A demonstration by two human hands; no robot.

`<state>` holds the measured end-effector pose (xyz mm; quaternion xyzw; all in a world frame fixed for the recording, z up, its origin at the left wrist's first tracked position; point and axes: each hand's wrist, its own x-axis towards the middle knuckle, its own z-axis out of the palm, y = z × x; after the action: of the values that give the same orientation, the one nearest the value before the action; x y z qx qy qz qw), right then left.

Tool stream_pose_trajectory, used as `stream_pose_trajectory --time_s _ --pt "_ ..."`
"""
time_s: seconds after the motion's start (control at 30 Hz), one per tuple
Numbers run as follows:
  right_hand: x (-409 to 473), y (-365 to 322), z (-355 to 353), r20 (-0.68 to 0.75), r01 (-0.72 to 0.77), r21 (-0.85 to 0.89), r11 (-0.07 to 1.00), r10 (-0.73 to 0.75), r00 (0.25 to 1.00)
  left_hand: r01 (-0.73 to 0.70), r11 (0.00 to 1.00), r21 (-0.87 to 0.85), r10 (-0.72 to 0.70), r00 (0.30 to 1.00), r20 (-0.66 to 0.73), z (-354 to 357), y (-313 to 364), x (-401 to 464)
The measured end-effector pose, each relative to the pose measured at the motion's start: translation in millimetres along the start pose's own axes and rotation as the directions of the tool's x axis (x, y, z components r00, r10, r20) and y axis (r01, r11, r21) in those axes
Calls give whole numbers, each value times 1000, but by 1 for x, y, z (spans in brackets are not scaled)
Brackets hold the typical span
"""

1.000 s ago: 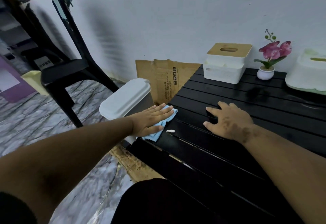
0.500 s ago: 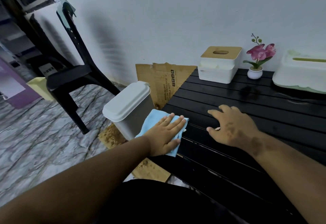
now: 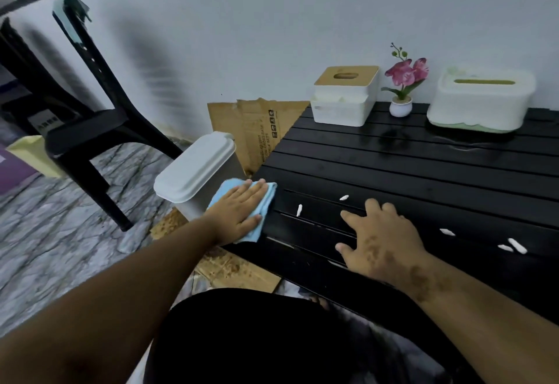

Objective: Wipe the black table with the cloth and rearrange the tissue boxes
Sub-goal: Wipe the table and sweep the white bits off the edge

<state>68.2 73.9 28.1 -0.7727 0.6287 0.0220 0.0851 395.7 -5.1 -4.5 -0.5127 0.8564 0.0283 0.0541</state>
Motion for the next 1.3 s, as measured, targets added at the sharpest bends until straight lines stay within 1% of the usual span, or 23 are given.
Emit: stream_pose_trajectory --time_s 0.07,0.13,0.3,0.4,0.53,0.6,0.67,0.73,0.8,0.87,0.93,1.03,1.13,1.2,1.3 --pt "0 0 3 -7 5 -15 1000 -5 1000 69 994 -79 -67 997 30 0 -18 -17" --pt "-1 1 6 -19 10 -28 1000 -10 1000 90 988 -122 -86 995 41 4 -20 -28" --pt "-2 1 9 -39 8 -46 999 -10 999 92 994 -57 -91 996 12 5 11 -36" --pt "-2 0 10 -39 2 -49 999 -4 999 69 996 -62 -69 998 3 1 46 -37" --pt "-4 -2 9 -42 -15 -31 999 13 999 18 998 -61 -19 1000 -16 1 131 -22" --pt "-6 -1 6 -48 -16 10 1000 16 999 46 997 -62 -48 998 -40 3 167 -14" --pt "-10 5 3 -74 -1 95 995 8 997 87 994 -61 -90 995 -50 5 179 -11" --pt "-16 14 -2 -117 15 174 985 5 993 85 995 -58 -88 995 -47 5 170 -14" --pt "-25 24 -5 -164 34 177 984 -4 986 63 997 -40 -65 997 -43 6 150 -19" --pt "-36 32 -6 -170 43 154 987 -16 985 77 997 -29 -78 997 -26 6 123 -23" --pt "-44 36 -3 -133 54 127 990 -37 990 151 987 -52 -152 988 2 3 89 -24" --pt "-51 34 7 -100 77 74 994 -69 993 309 946 -100 -308 951 25 -1 45 -13" --pt "-51 33 9 -97 68 64 996 -61 993 385 918 -99 -384 923 29 -3 33 21" --pt "-51 33 9 -92 65 74 995 -58 994 378 922 -82 -379 925 7 -6 37 50" --pt "-52 34 9 -92 65 90 994 -57 994 313 948 -66 -313 950 2 -13 49 87"
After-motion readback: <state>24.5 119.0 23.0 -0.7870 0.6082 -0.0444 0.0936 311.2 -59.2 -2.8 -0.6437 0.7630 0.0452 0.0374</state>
